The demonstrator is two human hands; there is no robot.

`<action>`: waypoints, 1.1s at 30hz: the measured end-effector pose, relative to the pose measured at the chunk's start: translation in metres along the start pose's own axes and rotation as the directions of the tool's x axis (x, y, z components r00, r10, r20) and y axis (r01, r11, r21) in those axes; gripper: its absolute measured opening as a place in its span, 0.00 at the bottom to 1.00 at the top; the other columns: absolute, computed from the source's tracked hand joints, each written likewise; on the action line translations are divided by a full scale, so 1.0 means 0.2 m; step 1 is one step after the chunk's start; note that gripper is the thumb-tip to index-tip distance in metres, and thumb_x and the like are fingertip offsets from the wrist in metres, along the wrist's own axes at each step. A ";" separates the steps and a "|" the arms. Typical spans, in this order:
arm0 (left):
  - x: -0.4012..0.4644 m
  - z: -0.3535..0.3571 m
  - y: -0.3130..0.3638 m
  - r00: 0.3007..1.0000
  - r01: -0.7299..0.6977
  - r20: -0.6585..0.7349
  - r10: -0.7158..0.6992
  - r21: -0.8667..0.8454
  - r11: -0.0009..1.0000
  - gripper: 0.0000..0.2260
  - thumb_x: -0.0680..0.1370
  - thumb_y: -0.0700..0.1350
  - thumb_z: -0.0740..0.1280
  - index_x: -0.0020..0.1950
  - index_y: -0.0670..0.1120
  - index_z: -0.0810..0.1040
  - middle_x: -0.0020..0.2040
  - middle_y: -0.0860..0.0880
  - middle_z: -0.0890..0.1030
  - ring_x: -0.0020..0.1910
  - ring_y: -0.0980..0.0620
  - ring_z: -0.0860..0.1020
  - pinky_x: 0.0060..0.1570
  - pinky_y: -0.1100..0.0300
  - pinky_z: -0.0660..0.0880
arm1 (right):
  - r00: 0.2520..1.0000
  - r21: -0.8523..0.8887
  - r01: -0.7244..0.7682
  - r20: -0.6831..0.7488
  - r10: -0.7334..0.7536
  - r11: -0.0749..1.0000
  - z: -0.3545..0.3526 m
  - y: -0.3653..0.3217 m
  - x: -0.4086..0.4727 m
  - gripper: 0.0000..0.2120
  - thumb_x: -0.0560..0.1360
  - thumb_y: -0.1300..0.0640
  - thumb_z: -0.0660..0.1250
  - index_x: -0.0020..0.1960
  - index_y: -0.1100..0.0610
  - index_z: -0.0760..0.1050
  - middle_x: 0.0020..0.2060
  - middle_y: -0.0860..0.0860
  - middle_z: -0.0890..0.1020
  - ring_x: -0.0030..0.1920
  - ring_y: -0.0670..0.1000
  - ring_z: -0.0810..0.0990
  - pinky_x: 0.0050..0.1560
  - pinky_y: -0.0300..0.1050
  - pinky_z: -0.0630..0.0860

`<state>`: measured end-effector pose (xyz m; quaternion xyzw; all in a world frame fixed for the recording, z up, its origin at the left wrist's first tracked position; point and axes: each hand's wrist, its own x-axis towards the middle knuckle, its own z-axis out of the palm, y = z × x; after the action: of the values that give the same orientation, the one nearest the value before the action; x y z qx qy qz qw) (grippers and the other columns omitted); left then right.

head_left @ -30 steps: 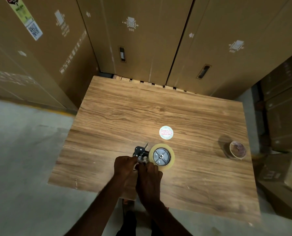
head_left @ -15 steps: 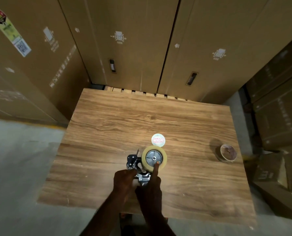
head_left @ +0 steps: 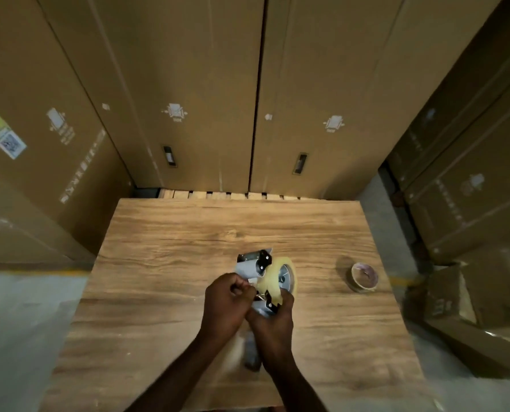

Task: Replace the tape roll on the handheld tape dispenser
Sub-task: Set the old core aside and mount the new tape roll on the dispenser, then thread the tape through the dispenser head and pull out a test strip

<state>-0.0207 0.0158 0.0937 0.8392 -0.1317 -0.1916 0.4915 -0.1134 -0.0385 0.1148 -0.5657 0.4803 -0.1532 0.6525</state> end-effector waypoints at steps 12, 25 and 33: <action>-0.03 -0.08 0.91 0.986 -0.013 0.153 0.063 -0.306 0.952 0.08 0.75 0.37 0.70 0.37 0.35 0.82 0.32 0.46 0.80 0.29 0.58 0.74 0.27 0.69 0.70 | 0.974 0.315 0.221 -0.110 -0.196 0.923 -0.32 -0.42 0.05 0.34 0.61 0.65 0.75 0.66 0.51 0.71 0.52 0.58 0.86 0.46 0.49 0.86 0.46 0.46 0.83; -0.15 -0.27 1.19 0.950 -0.112 0.238 0.200 -0.337 0.935 0.14 0.71 0.46 0.71 0.41 0.33 0.81 0.42 0.43 0.86 0.41 0.54 0.79 0.49 0.54 0.74 | 0.960 0.380 0.279 -0.081 -0.269 0.882 -0.45 -0.56 0.03 0.39 0.58 0.58 0.82 0.64 0.44 0.71 0.51 0.53 0.88 0.46 0.51 0.87 0.44 0.42 0.82; -0.20 -0.36 1.23 0.899 -0.227 0.298 0.320 -0.309 0.924 0.09 0.76 0.39 0.67 0.41 0.33 0.75 0.49 0.49 0.88 0.46 0.57 0.83 0.45 0.57 0.74 | 0.946 0.351 0.305 -0.005 -0.324 0.885 -0.45 -0.61 0.00 0.44 0.55 0.50 0.86 0.66 0.47 0.71 0.53 0.54 0.88 0.51 0.53 0.88 0.50 0.43 0.83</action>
<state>-0.0314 -0.0311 0.3490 0.6917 -0.3059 -0.2791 0.5916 -0.1429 -0.1296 0.2322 -0.5160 0.3300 -0.3240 0.7210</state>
